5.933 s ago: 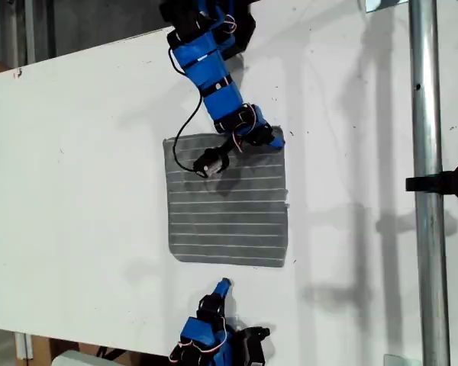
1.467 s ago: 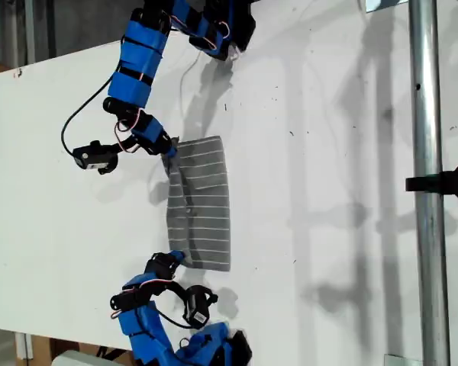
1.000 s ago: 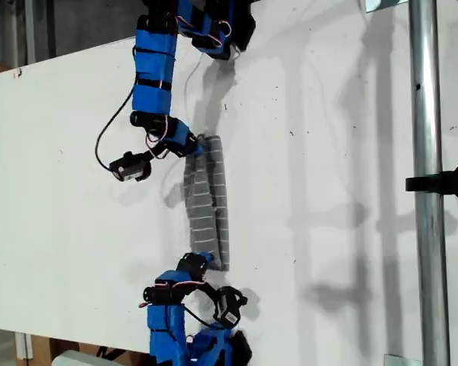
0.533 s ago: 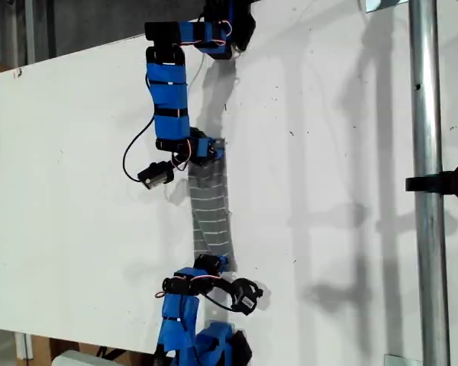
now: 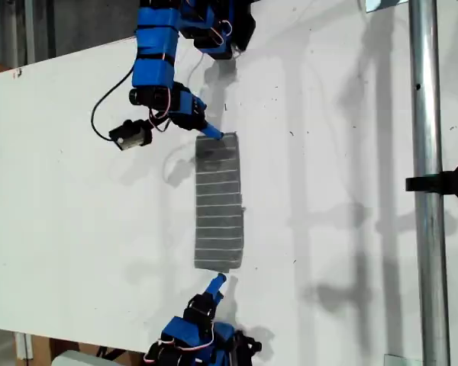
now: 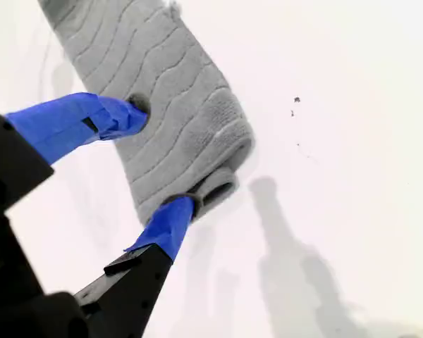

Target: Grasp corners of a towel and fold twice.

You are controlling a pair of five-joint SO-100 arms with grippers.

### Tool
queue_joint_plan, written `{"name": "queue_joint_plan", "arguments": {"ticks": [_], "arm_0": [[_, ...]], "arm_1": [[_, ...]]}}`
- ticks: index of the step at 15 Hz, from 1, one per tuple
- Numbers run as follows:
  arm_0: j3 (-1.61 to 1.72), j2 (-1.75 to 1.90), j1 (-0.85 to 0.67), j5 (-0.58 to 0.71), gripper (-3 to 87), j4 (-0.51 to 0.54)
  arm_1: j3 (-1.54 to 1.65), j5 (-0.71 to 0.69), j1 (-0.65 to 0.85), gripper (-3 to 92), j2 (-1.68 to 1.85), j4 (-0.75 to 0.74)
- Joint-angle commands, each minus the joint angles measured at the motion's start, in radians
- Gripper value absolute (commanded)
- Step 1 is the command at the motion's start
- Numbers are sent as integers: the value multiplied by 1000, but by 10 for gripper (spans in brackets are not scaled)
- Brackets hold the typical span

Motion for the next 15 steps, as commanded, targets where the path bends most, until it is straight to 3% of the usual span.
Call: {"name": "queue_joint_plan", "arguments": {"ticks": [1, 3, 6, 9, 12, 15], "arm_0": [[282, 508, 71, -29, 216, -127], [492, 857, 141, -52, 230, -146], [578, 851, 147, -66, 231, -201], [690, 851, 144, -117, 206, -249], [693, 851, 156, -138, 201, -230], [689, 851, 167, -158, 195, -204]], "arm_1": [[204, 89, 35, 383, 301, -58], [436, 186, 37, 381, 453, -189], [630, 311, 25, 385, 399, -512], [572, 336, 58, 392, 124, -785], [325, 336, 71, 394, -247, -857], [14, 318, 77, 366, -549, -821]]}}
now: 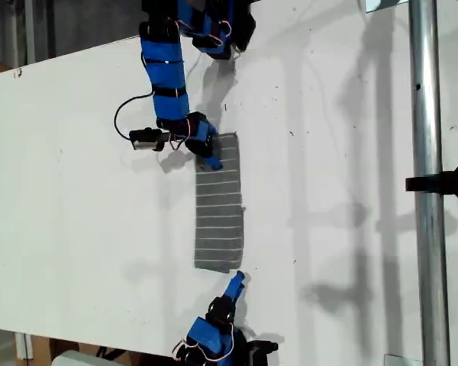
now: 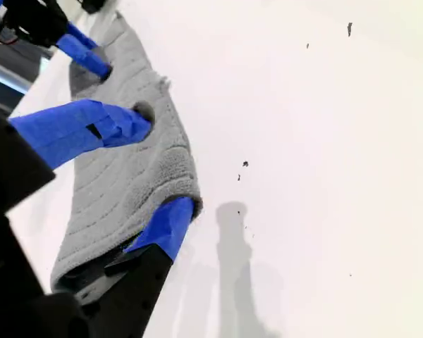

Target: Grasp corners of a towel and fold twice.

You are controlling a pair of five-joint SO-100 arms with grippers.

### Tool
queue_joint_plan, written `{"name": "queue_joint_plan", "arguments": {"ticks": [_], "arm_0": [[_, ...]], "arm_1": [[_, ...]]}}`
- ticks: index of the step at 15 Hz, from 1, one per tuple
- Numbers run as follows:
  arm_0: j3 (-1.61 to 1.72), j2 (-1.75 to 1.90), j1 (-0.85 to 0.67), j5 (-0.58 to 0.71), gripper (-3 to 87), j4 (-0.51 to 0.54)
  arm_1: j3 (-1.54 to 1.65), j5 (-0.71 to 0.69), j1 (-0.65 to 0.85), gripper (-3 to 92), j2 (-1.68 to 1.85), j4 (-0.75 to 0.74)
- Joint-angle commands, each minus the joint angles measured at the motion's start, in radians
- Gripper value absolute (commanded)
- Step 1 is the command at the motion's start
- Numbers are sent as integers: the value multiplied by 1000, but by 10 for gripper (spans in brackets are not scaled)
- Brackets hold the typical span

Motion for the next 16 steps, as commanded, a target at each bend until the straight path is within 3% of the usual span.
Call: {"name": "queue_joint_plan", "arguments": {"ticks": [1, 2, 4, 7, 11, 13, 16], "arm_0": [[-18, 9, 15, -14, 195, 8], [-23, 9, 15, -15, 195, 17], [-26, 9, 23, -25, 194, 26], [-29, 9, 32, -25, 192, 26], [-25, 9, 23, 3, 192, 18], [-23, 9, 23, 9, 192, 15], [-21, 9, 20, 14, 191, 12]], "arm_1": [[-218, -25, 8, 228, -121, -18], [-235, -21, 14, -1, -124, -20], [-230, -51, 17, -1, -32, 58], [-31, -48, -28, -2, 333, 379], [235, 247, -216, -2, 983, 808], [296, 250, -262, -2, 1074, 710], [138, 66, -176, -2, 730, 345]]}}
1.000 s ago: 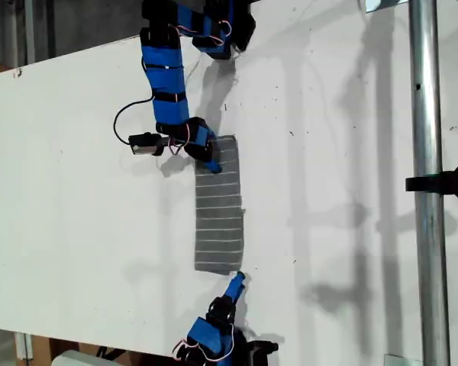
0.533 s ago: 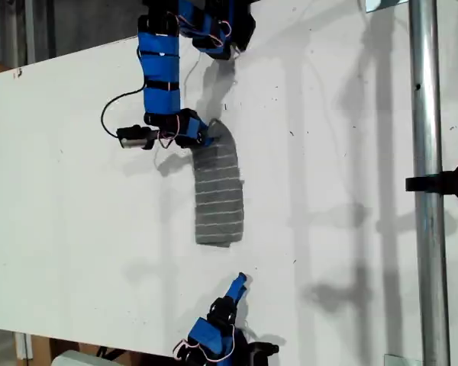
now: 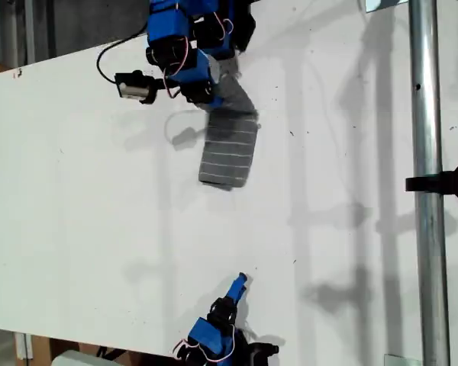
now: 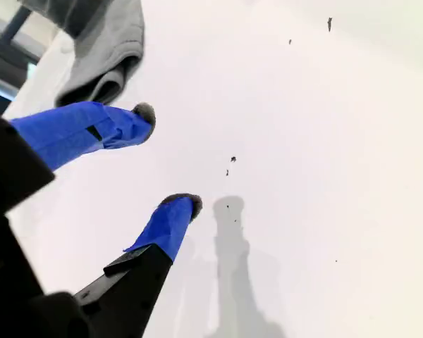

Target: Grasp corners of a towel and fold twice.

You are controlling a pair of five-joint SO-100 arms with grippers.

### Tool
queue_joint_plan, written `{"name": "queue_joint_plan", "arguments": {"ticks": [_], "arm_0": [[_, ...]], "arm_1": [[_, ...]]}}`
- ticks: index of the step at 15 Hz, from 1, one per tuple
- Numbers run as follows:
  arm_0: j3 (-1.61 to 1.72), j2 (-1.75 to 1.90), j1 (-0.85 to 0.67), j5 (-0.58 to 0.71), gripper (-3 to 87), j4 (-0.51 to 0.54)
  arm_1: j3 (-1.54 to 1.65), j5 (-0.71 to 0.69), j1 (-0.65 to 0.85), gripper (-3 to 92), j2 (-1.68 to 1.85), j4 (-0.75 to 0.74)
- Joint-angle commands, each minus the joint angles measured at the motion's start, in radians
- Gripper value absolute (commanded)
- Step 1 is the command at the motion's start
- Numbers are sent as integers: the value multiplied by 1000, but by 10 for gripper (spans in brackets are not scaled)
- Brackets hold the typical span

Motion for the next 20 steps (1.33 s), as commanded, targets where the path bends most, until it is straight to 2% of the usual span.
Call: {"name": "queue_joint_plan", "arguments": {"ticks": [1, 3, 6, 9, 11, 12, 14, 15, 17, 18, 19, 20], "arm_0": [[-21, 8, 0, 0, 190, -9], [-20, 8, 2, -3, 189, -8], [-18, 8, 3, -2, 189, -8], [-2, 8, 5, -2, 188, -15], [6, 8, -5, 11, 191, -21], [9, 8, -9, 12, 195, -21], [43, 8, -32, -57, 189, -11], [58, 6, -58, -164, 182, 29], [58, 6, -83, 103, 177, 32], [58, 6, -92, 232, 174, 32], [58, 6, -89, 295, 173, 32], [58, 6, -87, 209, 173, 32]], "arm_1": [[-209, -123, 64, -2, -276, -239], [-425, -193, 103, -2, -546, -307], [-655, -215, 118, 7, -813, -324], [-719, -207, 103, 419, -877, -336], [-755, -225, 94, 511, -819, -324], [-755, -279, 97, 644, -787, -350], [-742, -354, 112, 622, -698, -350], [-653, -345, 127, 582, -591, -318], [-273, -296, 141, 238, -247, -316], [-28, -229, 135, 106, -34, -341], [229, -127, 120, 6, 209, -383], [439, -46, 94, -1, 453, -379]]}}
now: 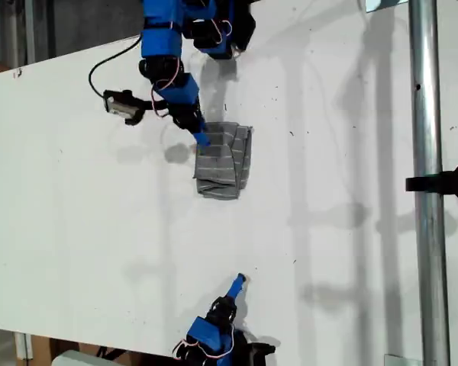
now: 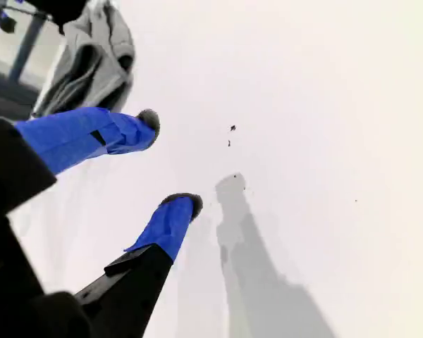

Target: Grasp corners of a towel and fold twice.

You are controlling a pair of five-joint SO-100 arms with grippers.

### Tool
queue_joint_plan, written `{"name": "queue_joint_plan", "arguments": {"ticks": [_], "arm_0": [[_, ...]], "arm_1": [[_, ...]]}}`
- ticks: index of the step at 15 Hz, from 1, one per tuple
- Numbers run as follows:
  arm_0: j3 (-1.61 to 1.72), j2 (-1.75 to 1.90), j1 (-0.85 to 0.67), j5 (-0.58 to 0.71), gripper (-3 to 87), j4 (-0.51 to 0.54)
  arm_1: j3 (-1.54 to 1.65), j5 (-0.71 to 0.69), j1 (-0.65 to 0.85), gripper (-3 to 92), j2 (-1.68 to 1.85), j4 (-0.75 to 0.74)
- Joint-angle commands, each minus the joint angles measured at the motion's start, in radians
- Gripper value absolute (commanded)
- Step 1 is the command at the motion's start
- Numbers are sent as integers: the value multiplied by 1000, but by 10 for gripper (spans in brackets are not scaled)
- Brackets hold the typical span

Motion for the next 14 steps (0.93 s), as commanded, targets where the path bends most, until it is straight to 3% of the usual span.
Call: {"name": "queue_joint_plan", "arguments": {"ticks": [1, 3, 6, 14], "arm_0": [[5, 6, -40, -126, 173, 5], [5, 6, -78, -152, 173, 5], [5, 6, -81, 319, 168, -2], [5, 6, -83, 291, 137, 3]], "arm_1": [[410, 123, -38, -1, 561, 51], [546, 126, -23, -1, 928, 244], [598, 183, -66, 71, 991, 357], [600, 187, -143, 71, 989, 357]]}}
